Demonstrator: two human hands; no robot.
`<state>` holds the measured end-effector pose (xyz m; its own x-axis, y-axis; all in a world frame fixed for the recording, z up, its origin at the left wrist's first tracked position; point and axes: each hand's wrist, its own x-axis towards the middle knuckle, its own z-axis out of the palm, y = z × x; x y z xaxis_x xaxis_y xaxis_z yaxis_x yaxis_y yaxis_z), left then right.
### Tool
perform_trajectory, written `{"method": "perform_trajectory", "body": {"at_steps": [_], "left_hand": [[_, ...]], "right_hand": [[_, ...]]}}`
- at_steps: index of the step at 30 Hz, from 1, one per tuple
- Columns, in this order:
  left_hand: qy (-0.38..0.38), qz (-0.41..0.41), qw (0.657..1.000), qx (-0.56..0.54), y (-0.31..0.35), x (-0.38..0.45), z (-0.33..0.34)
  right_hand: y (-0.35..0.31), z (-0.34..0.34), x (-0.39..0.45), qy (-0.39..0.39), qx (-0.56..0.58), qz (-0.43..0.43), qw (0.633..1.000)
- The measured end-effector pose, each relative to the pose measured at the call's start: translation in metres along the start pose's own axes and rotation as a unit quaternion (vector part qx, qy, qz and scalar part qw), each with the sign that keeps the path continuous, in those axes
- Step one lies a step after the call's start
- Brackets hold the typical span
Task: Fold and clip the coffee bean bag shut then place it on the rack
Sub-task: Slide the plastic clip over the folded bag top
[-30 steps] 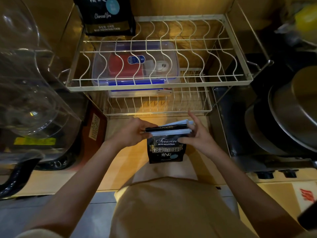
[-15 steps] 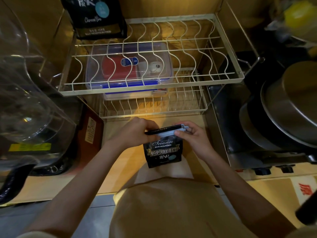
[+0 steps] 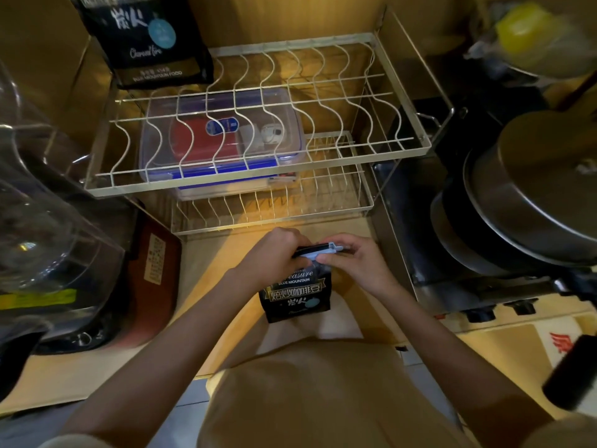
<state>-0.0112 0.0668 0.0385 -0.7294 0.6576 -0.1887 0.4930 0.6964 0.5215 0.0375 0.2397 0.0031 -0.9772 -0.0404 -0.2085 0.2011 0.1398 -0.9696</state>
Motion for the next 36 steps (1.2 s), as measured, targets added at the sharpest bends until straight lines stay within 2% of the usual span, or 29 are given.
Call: {"method": "perform_trajectory", "body": {"at_steps": [2, 5, 10, 12, 15, 21, 28, 32, 36], "left_hand": [[-0.002, 0.001, 1.000, 0.005, 0.001, 0.001, 0.000], [-0.008, 0.011, 1.000, 0.018, 0.000, 0.002, -0.002], [-0.004, 0.027, 0.999, 0.042, -0.003, 0.004, -0.004], [-0.009, 0.031, 0.998, 0.046, -0.002, 0.005, -0.003], [-0.013, 0.033, 0.998, 0.053, 0.001, 0.007, -0.001], [-0.002, 0.023, 0.997, 0.067, 0.006, 0.010, -0.002], [0.008, 0.013, 0.996, 0.088, 0.010, 0.006, 0.002], [0.004, 0.001, 0.994, 0.111, 0.010, 0.005, 0.004], [-0.002, 0.001, 0.996, 0.085, 0.008, 0.005, 0.004]], "right_hand": [[-0.003, -0.010, 0.000, -0.028, -0.116, -0.025, 0.993], [-0.008, -0.023, 0.002, -0.096, -0.324, -0.084, 0.937], [-0.019, -0.028, 0.011, -0.159, -0.472, -0.129, 0.858], [-0.021, -0.030, 0.013, -0.174, -0.476, -0.137, 0.851], [-0.018, -0.032, 0.012, -0.180, -0.456, -0.140, 0.860], [-0.005, -0.031, 0.006, -0.118, -0.440, -0.173, 0.873], [0.001, -0.028, -0.002, -0.081, -0.444, -0.198, 0.870], [0.001, -0.025, -0.005, -0.075, -0.440, -0.195, 0.873], [0.005, -0.025, -0.005, -0.088, -0.438, -0.177, 0.877]]}}
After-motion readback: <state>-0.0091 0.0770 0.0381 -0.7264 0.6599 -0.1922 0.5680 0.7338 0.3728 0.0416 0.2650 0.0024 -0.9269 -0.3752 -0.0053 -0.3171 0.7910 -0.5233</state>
